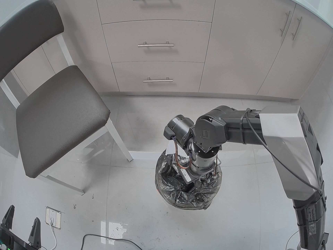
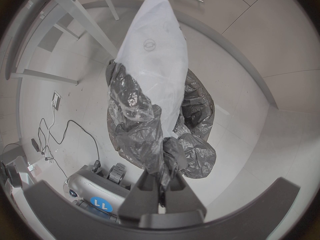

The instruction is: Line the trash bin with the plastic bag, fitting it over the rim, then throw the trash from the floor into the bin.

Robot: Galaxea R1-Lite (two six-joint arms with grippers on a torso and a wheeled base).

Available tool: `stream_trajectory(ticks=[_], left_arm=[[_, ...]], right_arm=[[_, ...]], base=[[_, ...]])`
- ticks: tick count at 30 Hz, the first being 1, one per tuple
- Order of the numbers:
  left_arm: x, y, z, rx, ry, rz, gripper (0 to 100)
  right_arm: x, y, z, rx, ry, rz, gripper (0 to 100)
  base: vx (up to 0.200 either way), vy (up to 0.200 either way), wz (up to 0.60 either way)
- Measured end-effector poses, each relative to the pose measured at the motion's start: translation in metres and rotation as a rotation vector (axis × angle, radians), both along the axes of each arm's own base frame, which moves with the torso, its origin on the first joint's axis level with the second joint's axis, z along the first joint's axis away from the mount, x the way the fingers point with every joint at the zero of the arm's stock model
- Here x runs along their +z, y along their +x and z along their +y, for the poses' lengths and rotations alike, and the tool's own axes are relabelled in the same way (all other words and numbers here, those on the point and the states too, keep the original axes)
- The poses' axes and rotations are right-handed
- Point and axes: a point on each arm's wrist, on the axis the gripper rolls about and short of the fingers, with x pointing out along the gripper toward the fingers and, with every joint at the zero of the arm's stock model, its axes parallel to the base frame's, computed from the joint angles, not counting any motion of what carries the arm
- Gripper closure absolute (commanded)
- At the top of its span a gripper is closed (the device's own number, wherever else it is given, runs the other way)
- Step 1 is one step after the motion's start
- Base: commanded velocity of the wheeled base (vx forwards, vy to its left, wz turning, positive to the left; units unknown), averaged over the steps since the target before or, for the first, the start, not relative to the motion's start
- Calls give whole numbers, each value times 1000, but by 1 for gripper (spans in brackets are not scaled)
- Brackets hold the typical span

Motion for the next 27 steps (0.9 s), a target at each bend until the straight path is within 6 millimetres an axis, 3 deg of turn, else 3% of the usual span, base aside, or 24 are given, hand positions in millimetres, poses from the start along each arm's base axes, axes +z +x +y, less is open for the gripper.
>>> stream_trajectory(ticks=[10, 11, 27], left_arm=[[0, 0, 0, 0, 0, 0, 0], [0, 0, 0, 0, 0, 0, 0], [0, 0, 0, 0, 0, 0, 0]], right_arm=[[-6, 1, 1, -1, -8, 8, 100], [-6, 1, 1, -1, -9, 9, 0], [-10, 2, 1, -8, -12, 15, 0]], base=[[0, 0, 0], [0, 0, 0], [0, 0, 0]])
